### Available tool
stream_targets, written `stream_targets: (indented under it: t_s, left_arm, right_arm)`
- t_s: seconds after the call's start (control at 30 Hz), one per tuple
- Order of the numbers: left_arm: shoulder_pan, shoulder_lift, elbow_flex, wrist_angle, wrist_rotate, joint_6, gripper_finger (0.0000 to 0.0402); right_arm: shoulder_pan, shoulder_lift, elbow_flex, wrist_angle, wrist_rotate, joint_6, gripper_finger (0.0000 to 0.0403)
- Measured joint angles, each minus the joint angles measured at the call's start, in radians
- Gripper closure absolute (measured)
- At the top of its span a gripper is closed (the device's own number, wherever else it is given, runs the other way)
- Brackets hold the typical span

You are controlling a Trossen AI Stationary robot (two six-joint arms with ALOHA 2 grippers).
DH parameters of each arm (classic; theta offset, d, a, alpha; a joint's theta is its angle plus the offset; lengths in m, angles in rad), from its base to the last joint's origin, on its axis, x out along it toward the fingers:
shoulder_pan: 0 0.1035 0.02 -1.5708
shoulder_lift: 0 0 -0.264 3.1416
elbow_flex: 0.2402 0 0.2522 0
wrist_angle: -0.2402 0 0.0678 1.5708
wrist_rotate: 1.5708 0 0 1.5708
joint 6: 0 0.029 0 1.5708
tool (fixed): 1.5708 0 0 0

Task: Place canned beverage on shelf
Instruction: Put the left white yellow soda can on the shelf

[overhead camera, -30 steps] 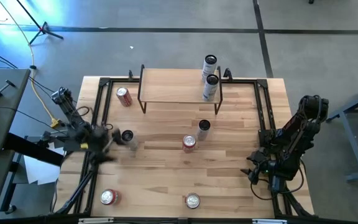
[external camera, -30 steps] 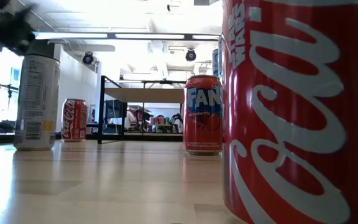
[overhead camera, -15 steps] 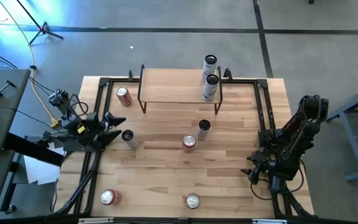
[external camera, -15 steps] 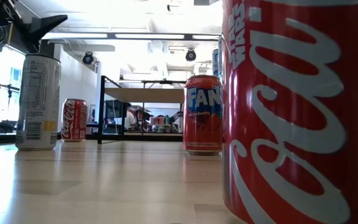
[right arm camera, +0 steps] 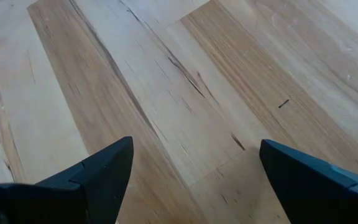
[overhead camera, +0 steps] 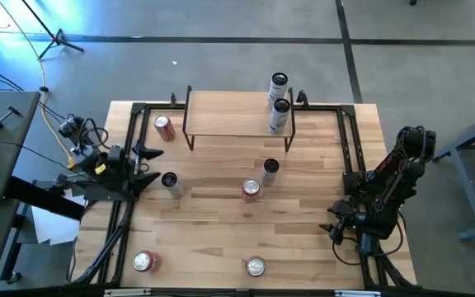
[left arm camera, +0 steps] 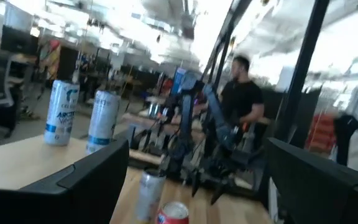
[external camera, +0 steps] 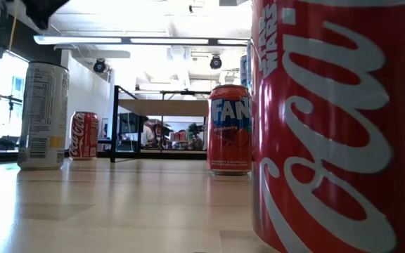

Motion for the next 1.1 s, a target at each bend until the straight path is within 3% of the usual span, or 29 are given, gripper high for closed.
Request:
stream_targets:
  t_s: [0.17,0.37,0.7,1.1]
  left_arm:
    - [0.0,0.219,0.184,-0.152,-0.087,-0.104,0.0041]
    - [0.006,0.454,0.329,-0.154,-0.195,-0.248,0.0041]
    - [0.095,0.801,0.523,-0.124,-0.219,-0.435,0.0041]
    - [0.211,1.146,0.642,0.063,-0.188,-0.508,0.0041]
  right_arm:
    - [0.0,0.0,0.0,0.0,-0.001,0.0,0.0064]
    - [0.0,0.0,0.0,0.0,-0.002,0.0,0.0064]
    - [0.0,0.0,0.0,0.0,-0.002,0.0,0.0064]
    - [0.0,0.0,0.0,0.0,-0.002,0.0,0.0064]
